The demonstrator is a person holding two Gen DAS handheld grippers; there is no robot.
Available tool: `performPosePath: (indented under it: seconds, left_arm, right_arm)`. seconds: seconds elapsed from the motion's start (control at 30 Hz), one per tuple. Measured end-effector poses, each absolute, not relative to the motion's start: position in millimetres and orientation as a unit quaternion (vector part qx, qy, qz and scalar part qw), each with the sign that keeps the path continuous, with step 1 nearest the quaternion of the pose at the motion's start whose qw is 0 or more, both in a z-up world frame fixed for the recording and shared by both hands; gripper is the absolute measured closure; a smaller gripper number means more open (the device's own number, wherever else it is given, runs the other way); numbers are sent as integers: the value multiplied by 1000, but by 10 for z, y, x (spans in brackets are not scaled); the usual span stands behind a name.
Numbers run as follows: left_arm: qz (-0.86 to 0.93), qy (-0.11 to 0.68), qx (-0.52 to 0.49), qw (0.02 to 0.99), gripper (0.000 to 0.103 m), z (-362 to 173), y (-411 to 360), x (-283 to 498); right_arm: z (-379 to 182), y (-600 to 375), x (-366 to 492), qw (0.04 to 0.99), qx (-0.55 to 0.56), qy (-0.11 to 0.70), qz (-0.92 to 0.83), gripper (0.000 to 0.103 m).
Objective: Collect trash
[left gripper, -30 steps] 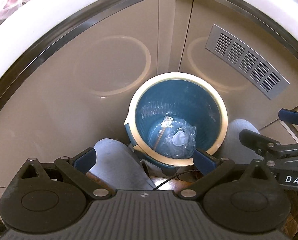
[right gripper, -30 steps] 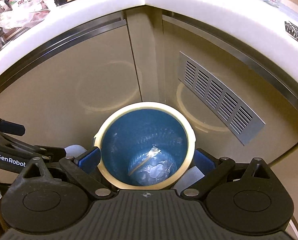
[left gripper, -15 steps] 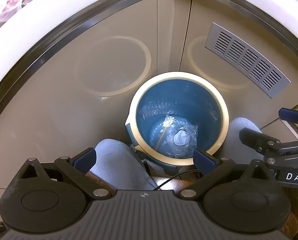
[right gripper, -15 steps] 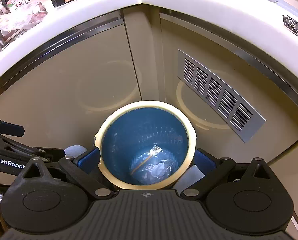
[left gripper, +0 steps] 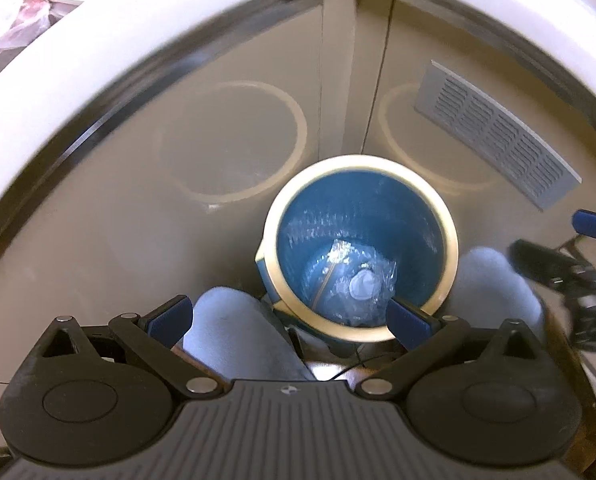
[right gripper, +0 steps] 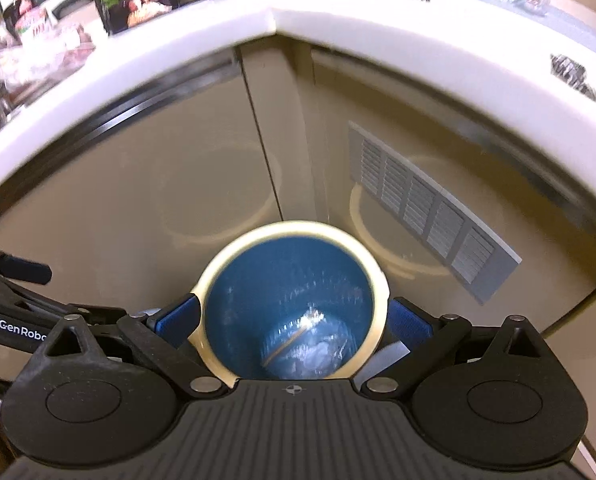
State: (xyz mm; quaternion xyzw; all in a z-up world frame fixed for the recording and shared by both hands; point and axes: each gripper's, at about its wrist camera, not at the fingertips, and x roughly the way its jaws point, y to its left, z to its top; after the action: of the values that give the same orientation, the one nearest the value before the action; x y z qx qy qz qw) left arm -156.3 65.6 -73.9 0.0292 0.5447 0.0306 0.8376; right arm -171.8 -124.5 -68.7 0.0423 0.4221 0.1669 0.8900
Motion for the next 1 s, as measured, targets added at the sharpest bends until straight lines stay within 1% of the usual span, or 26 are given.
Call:
performPosePath:
  seconds: [0.23, 0.4, 0.5, 0.67, 0.8, 0.93, 1.0]
  left_arm:
    - [42, 499, 16, 865, 0, -279, 700, -1397]
    - [38, 467, 13, 883, 0, 62, 647, -1214]
    - [34, 456, 16, 889, 0, 190, 594, -1097]
    - [24, 434, 29, 900, 0, 390, 475, -896]
    - [3, 413, 32, 910, 0, 527, 308, -697]
    - [-7, 399, 49, 916, 0, 597, 106, -405]
    - [-7, 395, 52, 917, 0, 632, 49, -243]
  right_arm:
    - [-156, -1627, -1590, 915, 96, 351, 171, 2]
    - [234, -1858, -1399, 940, 104, 282, 160, 0]
    - [366, -1989, -1167, 950, 107, 257, 142, 0]
    - [483, -2317, -783, 962, 132, 224, 87, 0]
    - [472, -2611, -442, 969, 147, 199, 21, 0]
    - [400, -2931, -69, 961, 185, 203, -34, 0]
    - [351, -3067, 108, 950, 228, 211, -33, 0]
